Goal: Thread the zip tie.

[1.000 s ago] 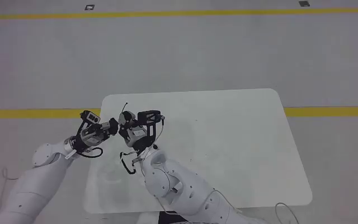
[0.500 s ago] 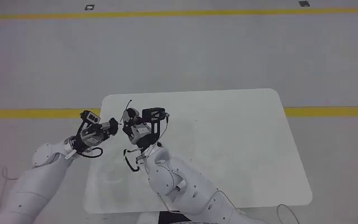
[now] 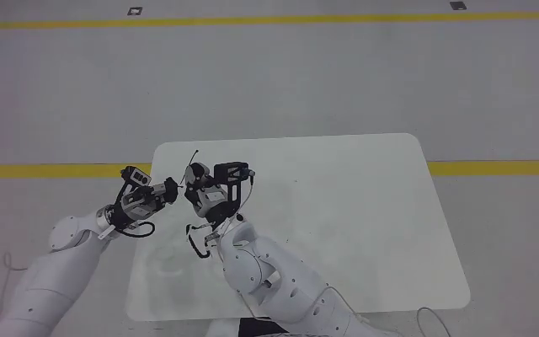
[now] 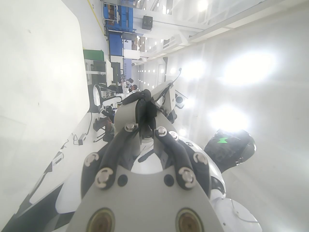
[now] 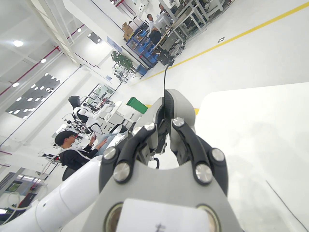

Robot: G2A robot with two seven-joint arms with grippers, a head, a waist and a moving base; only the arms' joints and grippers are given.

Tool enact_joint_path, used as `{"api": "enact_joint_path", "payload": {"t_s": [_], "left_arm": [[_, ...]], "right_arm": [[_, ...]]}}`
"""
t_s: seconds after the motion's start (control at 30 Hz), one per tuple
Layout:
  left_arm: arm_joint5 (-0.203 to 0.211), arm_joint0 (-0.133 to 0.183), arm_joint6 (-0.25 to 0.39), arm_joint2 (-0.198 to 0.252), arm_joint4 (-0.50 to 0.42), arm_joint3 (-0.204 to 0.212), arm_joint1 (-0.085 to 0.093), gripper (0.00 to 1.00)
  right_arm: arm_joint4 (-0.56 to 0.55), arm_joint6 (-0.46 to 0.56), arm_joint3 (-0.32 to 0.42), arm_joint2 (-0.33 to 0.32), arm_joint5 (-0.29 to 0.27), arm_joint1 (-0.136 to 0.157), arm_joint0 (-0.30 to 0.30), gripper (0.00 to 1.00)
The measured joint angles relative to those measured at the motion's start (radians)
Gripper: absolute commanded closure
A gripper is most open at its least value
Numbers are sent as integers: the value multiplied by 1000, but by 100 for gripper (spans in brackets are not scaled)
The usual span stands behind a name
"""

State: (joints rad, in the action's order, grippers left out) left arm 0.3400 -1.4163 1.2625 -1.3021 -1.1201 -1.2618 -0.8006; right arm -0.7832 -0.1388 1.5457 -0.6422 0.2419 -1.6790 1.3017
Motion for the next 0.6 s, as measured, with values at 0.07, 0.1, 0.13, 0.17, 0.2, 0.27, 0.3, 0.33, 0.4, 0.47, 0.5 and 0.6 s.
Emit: {"api": "enact_joint_path", "payload": {"t_s": [0.07, 0.1, 0.13, 0.17, 0.2, 0.27, 0.3, 0.33, 0.4, 0.47, 0.5, 0.6], "left_arm": [[0, 0, 0, 0, 0, 0, 0, 100], [0, 0, 0, 0, 0, 0, 0, 100], [0, 0, 0, 0, 0, 0, 0, 100], [0, 0, 0, 0, 0, 0, 0, 100], [0, 0, 0, 0, 0, 0, 0, 100], [0, 0, 0, 0, 0, 0, 0, 100], [0, 0, 0, 0, 0, 0, 0, 100], [0, 0, 0, 0, 0, 0, 0, 100], [0, 0, 0, 0, 0, 0, 0, 100], [0, 0, -3, -1, 2, -2, 0, 100], [0, 1, -14, -4, 8, -6, -1, 100], [0, 7, -53, -40, 59, -14, -7, 100]], "right_arm": [[0, 0, 0, 0, 0, 0, 0, 100], [0, 0, 0, 0, 0, 0, 0, 100], [0, 0, 0, 0, 0, 0, 0, 100], [0, 0, 0, 0, 0, 0, 0, 100], [0, 0, 0, 0, 0, 0, 0, 100], [0, 0, 0, 0, 0, 0, 0, 100], [0, 0, 0, 0, 0, 0, 0, 100], [0, 0, 0, 0, 0, 0, 0, 100], [0, 0, 0, 0, 0, 0, 0, 100], [0, 0, 0, 0, 0, 0, 0, 100], [0, 0, 0, 0, 0, 0, 0, 100], [0, 0, 0, 0, 0, 0, 0, 100]]}}
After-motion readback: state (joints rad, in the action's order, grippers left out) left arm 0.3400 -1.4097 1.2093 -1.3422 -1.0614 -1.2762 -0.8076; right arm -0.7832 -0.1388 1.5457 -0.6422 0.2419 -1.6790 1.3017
